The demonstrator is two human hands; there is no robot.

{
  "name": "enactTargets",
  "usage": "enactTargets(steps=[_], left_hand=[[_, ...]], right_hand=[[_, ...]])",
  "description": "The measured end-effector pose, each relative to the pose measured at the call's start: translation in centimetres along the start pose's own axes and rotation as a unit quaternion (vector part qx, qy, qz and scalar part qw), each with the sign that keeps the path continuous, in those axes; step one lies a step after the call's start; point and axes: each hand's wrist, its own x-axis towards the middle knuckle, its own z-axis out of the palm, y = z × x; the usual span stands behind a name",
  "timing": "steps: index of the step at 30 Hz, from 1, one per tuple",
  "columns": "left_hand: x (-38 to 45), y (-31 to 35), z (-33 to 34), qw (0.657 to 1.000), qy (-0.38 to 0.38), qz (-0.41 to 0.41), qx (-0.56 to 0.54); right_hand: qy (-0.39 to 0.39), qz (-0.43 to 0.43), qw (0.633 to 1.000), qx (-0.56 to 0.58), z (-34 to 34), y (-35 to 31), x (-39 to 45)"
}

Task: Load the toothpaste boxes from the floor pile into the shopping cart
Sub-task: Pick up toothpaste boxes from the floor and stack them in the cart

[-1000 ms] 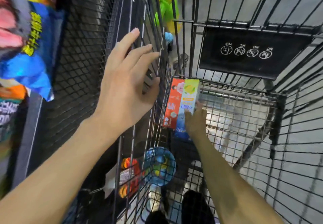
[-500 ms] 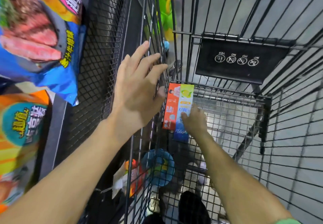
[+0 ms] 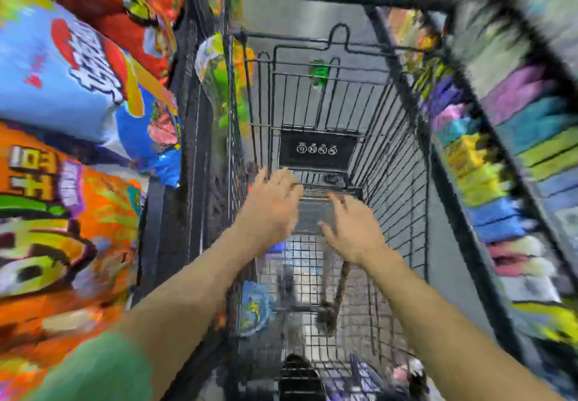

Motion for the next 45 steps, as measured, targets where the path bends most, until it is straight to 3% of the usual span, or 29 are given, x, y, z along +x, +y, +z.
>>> enactTargets(steps=[4,13,18,21,26,33,36,45], left_hand=[[-3.5,4.4,-2.7,0.999,-0.034,0.039,0.012],[-9.7,14.5,-9.7,0.977,-0.005,0.21,0.042],[-12.9,23.1,-10.0,0.947,-0.012,0.317,0.055],[-15.7,28.8,-9.2,0.932,-0.039,0.36,-0.015],[-21.8,36.7,-7.8,0.891,-0.015,0.45,-0.058],[-29.5,42.8,-1.7,0.861,-0.039,0.504,-0.057],[-32.5,44.1,2.5,0.86,-0.055,0.505,-0.037],[-39.7,45.8,19.2,0.856,-0.123,0.502,-0.011]], right_hand=[[0.028,0.039,0.998,-0.039,-3.0,-0.2,-9.8],[0.076,0.239,0.968,-0.011,-2.6,3.2,-32.0],[0.099,0.349,0.932,0.012,-0.1,4.2,-43.5],[0.13,0.407,0.902,0.057,2.9,4.2,-50.1],[0.159,0.493,0.849,0.1,9.3,2.8,-59.9],[0.154,0.563,0.795,0.165,19.8,-0.2,-68.7],[0.178,0.565,0.783,0.187,25.6,-1.1,-70.8],[0.139,0.577,0.763,0.254,45.5,-2.8,-71.6]])
